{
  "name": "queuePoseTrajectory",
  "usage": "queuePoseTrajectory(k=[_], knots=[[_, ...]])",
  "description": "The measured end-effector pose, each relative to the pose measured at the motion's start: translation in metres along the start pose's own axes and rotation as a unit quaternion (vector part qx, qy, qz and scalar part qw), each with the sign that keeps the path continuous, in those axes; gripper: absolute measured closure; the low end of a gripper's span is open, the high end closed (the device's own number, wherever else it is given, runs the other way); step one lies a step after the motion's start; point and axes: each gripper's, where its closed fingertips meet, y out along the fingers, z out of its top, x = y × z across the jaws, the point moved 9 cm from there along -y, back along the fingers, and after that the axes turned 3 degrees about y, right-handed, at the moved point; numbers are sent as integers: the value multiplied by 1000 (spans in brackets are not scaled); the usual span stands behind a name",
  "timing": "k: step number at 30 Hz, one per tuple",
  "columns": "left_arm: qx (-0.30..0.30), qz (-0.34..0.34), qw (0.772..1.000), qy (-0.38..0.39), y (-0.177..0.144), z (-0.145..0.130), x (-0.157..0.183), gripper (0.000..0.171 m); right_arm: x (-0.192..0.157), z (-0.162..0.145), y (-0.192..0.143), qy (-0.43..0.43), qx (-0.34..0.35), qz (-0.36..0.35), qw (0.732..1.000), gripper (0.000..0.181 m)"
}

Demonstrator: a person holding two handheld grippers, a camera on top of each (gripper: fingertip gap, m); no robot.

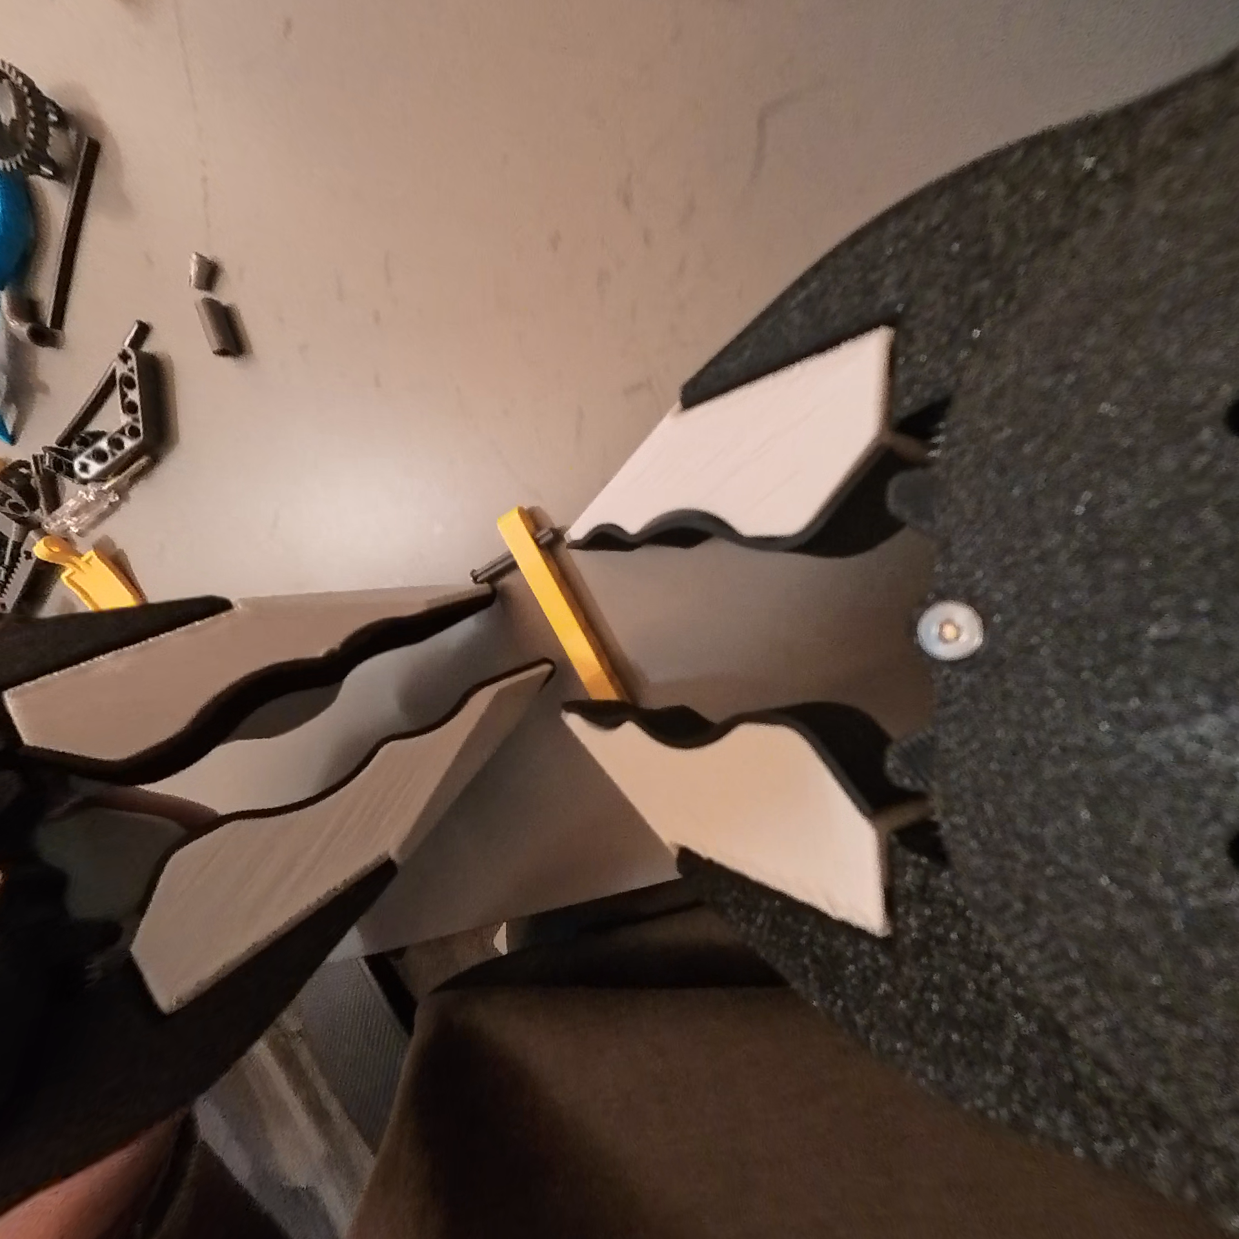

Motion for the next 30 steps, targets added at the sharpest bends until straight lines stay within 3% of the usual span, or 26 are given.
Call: queuePoseTrajectory(k=[9,16,30], knots=[[14,-3,999,-45,-9,-5,-4,145,2,0,-2,17,6,30,999,140],[31,-26,998,-46,-2,-4,-1,132,-1,0,1,4,-4,27,1000,143],[56,-57,996,-37,1,0,-9,128,3,0,-1,26,1,46,999,143]])
